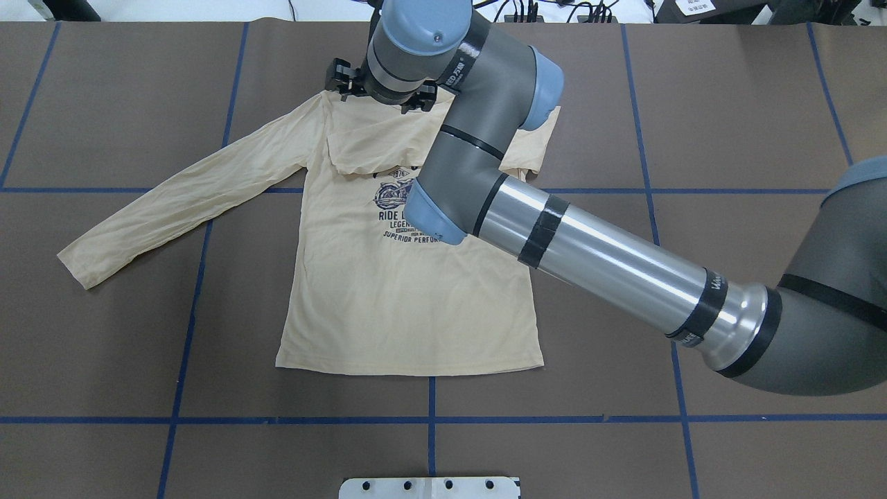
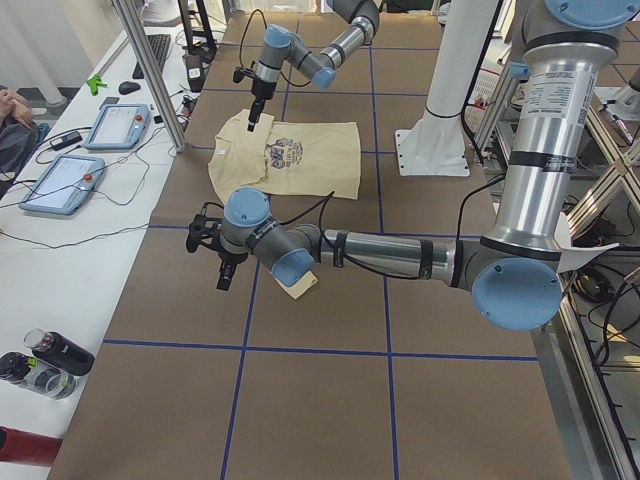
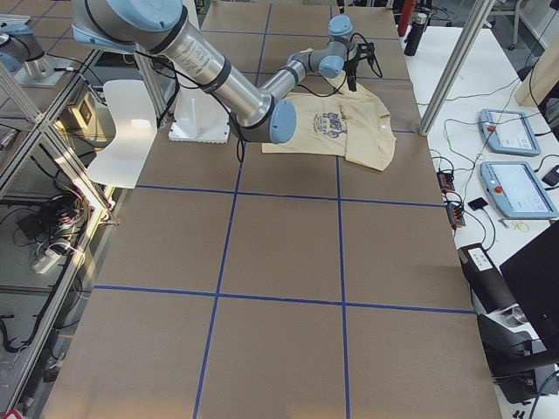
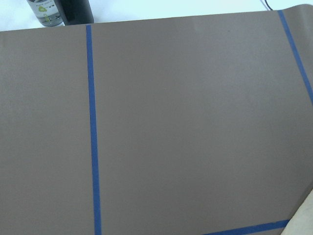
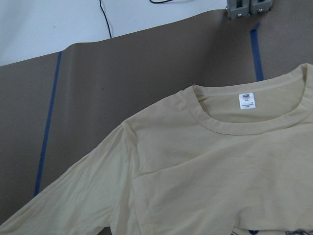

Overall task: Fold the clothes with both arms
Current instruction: 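Release the sleeve near the collar and withdraw the right gripper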

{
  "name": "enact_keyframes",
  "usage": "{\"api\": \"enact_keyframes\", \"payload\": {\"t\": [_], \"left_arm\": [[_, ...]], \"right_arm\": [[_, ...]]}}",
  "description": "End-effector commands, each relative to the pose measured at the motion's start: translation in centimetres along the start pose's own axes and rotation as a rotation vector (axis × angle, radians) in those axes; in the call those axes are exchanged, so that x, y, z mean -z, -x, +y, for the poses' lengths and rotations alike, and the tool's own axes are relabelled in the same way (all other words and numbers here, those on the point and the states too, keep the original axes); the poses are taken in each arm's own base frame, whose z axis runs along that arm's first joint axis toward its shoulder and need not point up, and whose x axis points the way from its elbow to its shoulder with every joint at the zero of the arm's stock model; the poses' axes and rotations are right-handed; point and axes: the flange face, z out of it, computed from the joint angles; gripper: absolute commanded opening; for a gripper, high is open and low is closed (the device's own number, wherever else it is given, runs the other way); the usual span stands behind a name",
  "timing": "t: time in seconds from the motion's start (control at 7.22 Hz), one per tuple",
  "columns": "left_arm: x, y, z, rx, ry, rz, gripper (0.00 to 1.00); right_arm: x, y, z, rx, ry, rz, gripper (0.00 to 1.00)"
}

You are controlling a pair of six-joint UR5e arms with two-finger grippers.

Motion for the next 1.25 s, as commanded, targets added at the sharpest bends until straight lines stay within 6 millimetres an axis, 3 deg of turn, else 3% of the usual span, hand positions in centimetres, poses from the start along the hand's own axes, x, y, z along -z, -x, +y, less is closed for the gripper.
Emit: {"api": "enact_keyframes", "payload": {"t": [0.0, 0.28, 0.42, 0.55, 0.69, 0.83, 1.11], "left_arm": [[-0.9, -6.5, 6.6, 0.103, -0.019, -0.029, 0.99], [-5.0, -10.7, 11.3, 0.206, -0.037, -0.073, 0.99], [-7.1, -11.3, 13.7, 0.245, -0.037, -0.109, 1.00], [-7.7, -10.1, 16.2, 0.266, -0.046, -0.129, 1.00], [-7.6, -7.0, 18.3, 0.264, -0.049, -0.127, 1.00], [-8.8, -5.4, 19.0, 0.274, -0.049, -0.124, 1.00], [-10.0, -4.5, 19.6, 0.275, -0.042, -0.137, 0.99]], "right_arm": [[2.6, -5.2, 0.1, 0.023, 0.070, 0.103, 1.00], [7.0, -13.0, -0.2, 0.131, 0.168, 0.209, 1.00], [9.7, -18.2, 1.2, 0.124, 0.167, 0.204, 1.00], [10.6, -21.4, 2.3, 0.125, 0.168, 0.217, 1.00], [10.7, -23.2, 2.6, 0.117, 0.177, 0.237, 1.00], [10.7, -25.5, 3.5, 0.119, 0.193, 0.258, 1.00], [12.1, -26.7, 2.9, 0.129, 0.168, 0.261, 1.00]]}}
